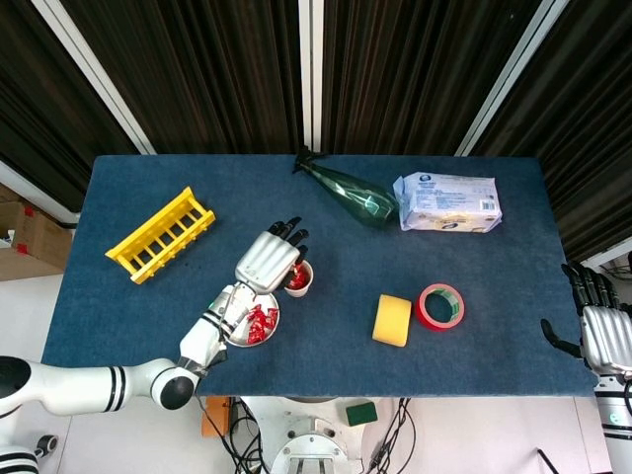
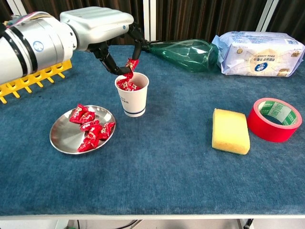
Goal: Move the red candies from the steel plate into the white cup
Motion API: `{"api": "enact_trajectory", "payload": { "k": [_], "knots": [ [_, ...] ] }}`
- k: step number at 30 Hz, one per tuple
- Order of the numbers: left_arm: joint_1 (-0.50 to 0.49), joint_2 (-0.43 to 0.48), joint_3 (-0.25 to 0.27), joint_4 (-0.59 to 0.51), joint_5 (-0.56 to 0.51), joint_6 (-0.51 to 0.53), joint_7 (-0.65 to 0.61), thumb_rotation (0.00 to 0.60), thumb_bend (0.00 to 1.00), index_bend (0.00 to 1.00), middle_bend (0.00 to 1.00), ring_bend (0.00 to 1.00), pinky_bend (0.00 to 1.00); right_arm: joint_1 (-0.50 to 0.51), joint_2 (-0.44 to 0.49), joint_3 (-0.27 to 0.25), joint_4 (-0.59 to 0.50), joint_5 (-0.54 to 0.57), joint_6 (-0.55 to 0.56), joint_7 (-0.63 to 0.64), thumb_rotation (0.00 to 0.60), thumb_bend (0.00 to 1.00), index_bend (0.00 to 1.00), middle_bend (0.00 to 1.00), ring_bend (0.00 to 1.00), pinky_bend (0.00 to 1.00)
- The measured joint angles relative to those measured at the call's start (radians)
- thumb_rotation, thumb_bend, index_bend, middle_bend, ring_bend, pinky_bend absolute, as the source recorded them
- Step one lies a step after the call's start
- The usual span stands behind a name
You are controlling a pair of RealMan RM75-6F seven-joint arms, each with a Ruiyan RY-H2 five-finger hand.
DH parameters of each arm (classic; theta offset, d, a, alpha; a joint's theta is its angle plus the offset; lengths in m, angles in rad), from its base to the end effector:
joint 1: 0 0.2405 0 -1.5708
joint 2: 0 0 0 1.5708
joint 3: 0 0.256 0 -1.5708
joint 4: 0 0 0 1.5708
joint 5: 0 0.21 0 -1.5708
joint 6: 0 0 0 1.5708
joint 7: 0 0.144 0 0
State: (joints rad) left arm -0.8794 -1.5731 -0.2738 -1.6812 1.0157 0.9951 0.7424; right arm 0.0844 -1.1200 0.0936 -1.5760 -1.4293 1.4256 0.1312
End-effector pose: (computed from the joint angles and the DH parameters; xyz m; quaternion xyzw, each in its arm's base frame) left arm -0.0456 0.3347 -0.0151 -0.7892 -0.2553 -0.3894 0.4004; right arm -0.3270 -0.1903 0.1652 0.5511 -0.4359 0.4047 0.5853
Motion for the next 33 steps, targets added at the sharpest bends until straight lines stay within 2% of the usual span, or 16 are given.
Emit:
{"api": "enact_trajectory", "payload": {
  "k": [13,25,33],
  "knots": [
    [-0.054,-0.046,0.019,0.072,-0.07,-0.004,-0.009,0.6,0.33,0.57,0.24,0.08,0.23,-0.001,0.003,-0.002,-0.001,-0.007,0.003,0.007,0.6,0.33,0.0,0.0,0.0,0.0],
    [-0.061,-0.025,0.051,0.05,-0.074,0.021,-0.017,0.6,0.33,0.34,0.24,0.08,0.23,-0.001,0.002,-0.004,-0.003,-0.007,0.002,0.002,0.6,0.33,0.0,0.0,0.0,0.0],
    [-0.045,0.009,0.071,-0.007,-0.041,0.062,-0.027,0.6,0.33,0.34,0.24,0.08,0.23,0.001,0.001,-0.003,-0.003,-0.003,-0.003,-0.004,0.6,0.33,0.0,0.0,0.0,0.0]
  ]
}}
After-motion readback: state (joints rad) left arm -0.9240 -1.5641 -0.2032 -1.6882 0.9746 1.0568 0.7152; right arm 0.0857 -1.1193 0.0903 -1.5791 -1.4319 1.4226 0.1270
